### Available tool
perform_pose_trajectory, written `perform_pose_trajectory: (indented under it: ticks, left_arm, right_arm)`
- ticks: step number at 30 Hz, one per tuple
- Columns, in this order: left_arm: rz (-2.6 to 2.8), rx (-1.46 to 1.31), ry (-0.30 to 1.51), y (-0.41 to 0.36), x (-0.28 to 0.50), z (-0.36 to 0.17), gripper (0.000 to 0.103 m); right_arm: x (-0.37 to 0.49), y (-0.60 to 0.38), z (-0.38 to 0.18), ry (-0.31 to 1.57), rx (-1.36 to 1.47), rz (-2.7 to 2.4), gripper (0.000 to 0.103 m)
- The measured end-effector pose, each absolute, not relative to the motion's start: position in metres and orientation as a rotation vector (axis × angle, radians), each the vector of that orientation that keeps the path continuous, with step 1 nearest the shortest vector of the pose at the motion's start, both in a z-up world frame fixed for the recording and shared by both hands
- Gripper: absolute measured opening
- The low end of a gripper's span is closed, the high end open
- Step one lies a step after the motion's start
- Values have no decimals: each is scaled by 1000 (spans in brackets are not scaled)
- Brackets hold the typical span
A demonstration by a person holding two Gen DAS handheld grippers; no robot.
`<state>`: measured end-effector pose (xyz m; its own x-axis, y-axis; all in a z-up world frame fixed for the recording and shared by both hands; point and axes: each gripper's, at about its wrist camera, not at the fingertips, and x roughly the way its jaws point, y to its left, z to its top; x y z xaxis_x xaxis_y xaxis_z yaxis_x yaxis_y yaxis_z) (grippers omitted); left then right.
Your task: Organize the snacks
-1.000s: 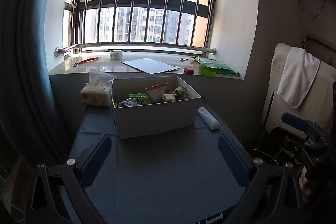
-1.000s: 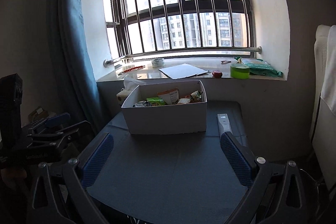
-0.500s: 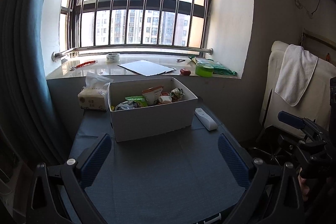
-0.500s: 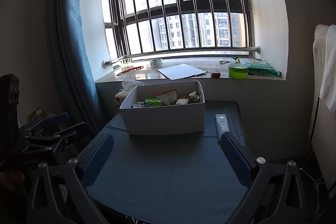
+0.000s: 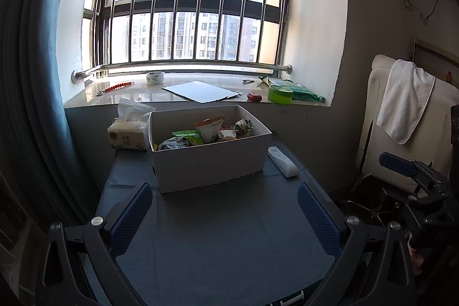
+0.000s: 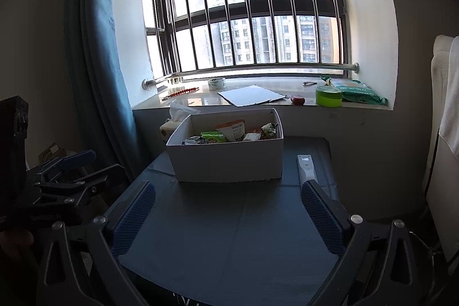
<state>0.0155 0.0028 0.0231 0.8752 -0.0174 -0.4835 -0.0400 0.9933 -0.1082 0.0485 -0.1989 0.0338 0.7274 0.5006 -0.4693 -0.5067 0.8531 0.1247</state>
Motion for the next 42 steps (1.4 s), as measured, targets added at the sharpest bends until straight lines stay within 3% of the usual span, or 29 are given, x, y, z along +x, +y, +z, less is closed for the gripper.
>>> perform_pose_trajectory:
  ticks: [42]
  left_arm:
    - [4, -109, 525, 2, 16, 19, 103]
  right_arm:
    - [49, -200, 32, 530, -11, 560, 103]
